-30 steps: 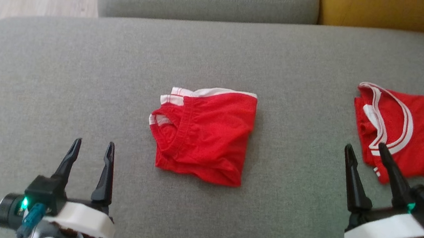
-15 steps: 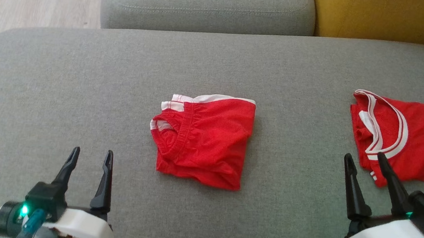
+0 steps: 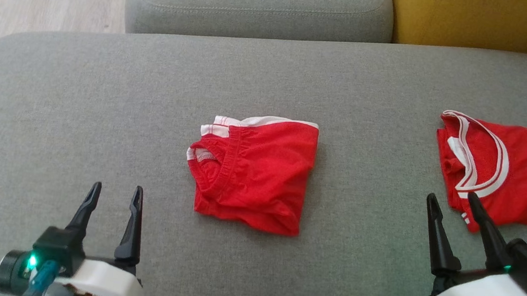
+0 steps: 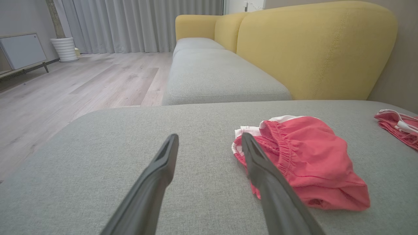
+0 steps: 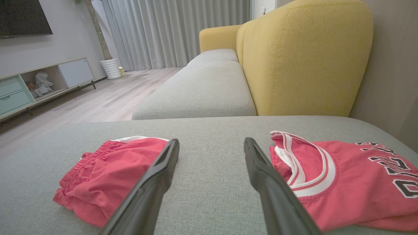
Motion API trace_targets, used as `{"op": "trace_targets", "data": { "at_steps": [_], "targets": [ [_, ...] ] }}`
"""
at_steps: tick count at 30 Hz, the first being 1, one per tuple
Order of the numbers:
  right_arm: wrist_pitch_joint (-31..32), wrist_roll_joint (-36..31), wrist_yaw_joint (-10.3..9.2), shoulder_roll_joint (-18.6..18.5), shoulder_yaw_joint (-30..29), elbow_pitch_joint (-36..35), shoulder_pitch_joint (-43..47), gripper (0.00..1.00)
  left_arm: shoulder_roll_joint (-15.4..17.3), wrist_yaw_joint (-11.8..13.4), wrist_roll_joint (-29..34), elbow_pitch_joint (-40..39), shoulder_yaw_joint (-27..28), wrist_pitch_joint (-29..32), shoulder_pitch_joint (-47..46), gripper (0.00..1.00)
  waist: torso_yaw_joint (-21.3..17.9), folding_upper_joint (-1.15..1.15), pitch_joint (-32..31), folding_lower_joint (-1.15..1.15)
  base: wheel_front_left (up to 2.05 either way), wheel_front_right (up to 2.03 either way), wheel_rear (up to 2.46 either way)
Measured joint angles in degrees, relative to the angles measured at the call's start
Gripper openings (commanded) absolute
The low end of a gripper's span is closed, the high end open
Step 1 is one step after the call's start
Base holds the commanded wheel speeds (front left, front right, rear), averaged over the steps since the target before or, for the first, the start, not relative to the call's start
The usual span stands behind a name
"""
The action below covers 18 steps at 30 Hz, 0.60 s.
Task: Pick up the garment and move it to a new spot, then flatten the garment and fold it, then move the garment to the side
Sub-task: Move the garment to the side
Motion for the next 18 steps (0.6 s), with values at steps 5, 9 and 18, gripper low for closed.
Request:
{"op": "trace_targets", "data": {
  "at_steps": [5, 9, 18],
  "targets": [
    [0.0, 0.0, -0.01, -0.01, -0.03, -0.12, -0.01, 1.0, 0.0, 0.0, 0.0, -0.11, -0.36, 0.0, -0.05, 1.0, 0.03, 0.0, 0.57, 0.0, 0.0, 0.0, 0.0],
    [0.0, 0.0, -0.01, -0.01, -0.26, -0.13, -0.01, 1.0, 0.16, -0.11, -0.18, 0.16, -0.38, -0.12, -0.38, 1.0, 0.51, 0.0, 1.1, 0.0, 0.0, 0.0, 0.0],
    [2.18, 0.74, -0.01, -0.43, 0.18, 3.79, -4.12, 1.0, -0.41, -1.16, -0.15, 0.29, -0.89, -1.24, -5.68, 1.0, 3.52, 0.0, 4.32, 0.0, 0.0, 0.0, 0.0]
  ]
}}
